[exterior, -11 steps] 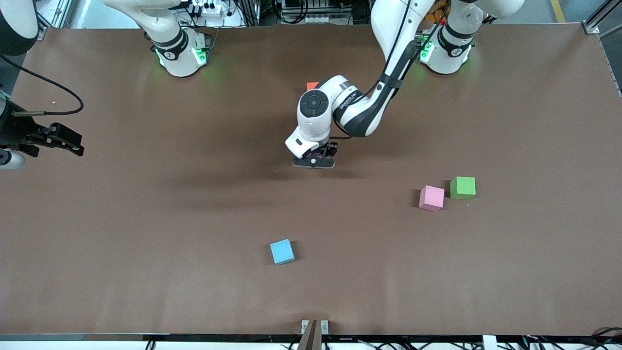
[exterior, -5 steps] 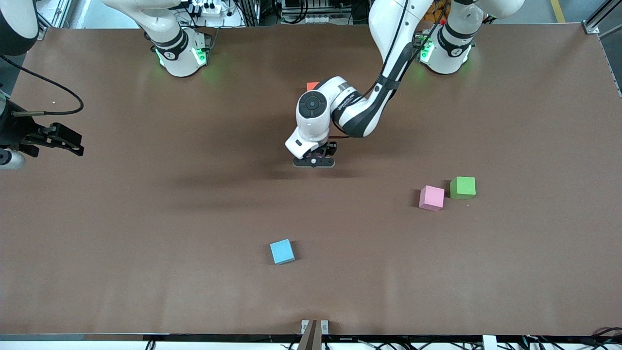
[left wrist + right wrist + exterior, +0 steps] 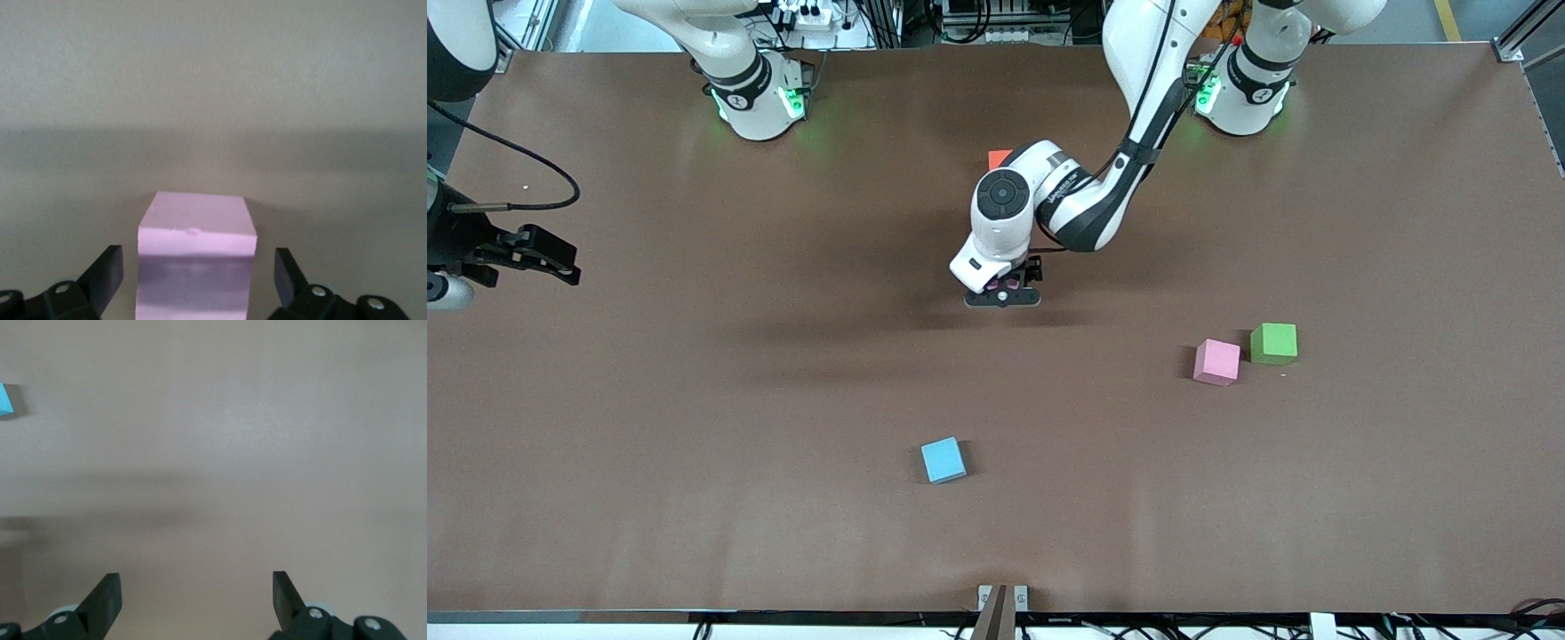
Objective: Arrange blocks into number 1
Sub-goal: 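Set the pink cube beside purple and withdraw the left gripper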
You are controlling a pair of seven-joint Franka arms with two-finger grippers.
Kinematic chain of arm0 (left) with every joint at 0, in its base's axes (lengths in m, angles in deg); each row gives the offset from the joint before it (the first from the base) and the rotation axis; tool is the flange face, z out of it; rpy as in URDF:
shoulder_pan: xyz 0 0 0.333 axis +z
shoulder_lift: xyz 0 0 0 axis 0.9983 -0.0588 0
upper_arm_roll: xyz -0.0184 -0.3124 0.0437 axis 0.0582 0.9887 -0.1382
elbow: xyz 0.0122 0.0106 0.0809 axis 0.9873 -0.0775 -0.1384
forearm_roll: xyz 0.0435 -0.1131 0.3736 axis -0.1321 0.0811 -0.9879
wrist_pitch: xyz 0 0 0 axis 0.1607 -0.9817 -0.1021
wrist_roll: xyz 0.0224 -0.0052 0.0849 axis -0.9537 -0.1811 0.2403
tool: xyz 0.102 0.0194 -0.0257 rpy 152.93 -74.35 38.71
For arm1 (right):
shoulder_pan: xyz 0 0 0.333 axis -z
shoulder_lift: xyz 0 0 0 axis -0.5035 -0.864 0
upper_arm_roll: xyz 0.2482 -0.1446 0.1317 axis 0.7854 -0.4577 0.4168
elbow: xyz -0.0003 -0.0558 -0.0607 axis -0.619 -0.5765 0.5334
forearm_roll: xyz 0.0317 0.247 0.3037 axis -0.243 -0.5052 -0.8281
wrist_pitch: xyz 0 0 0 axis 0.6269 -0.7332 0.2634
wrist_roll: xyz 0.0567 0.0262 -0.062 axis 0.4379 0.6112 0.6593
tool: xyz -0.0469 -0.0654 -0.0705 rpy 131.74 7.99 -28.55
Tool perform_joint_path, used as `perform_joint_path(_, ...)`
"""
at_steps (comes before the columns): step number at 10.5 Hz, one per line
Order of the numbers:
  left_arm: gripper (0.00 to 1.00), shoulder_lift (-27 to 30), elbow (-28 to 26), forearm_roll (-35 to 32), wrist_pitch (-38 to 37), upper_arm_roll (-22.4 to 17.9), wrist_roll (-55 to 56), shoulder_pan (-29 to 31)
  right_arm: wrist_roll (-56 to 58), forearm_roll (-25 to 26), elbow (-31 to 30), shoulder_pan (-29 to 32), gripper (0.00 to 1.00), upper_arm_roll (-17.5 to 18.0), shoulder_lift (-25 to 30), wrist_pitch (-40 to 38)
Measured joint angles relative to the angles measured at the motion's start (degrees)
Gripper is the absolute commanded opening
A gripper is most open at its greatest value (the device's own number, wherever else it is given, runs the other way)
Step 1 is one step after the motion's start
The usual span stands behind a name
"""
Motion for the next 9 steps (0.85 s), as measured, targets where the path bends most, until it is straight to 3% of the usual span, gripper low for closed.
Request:
perform_joint_path(3, 1.0, 3.54, 0.98, 0.05, -0.62, -0.74, 0.18, 3.71, 0.01, 0.0, 0.0, 0.01, 1.0, 0.0, -0.01, 0.0)
perform_joint_path(5, 1.0, 8.79, 1.36, 0.02, -4.82, -1.29, 0.18, 8.26, 0.01, 0.0, 0.0, 0.01, 1.0, 0.0, -0.01, -0.01)
perform_joint_path(9, 1.0, 20.07, 1.39, -4.38, -16.15, 0.03, -5.17, 22.52, 0.02, 0.0, 0.02, 0.03, 1.0, 0.0, -0.02, -0.01)
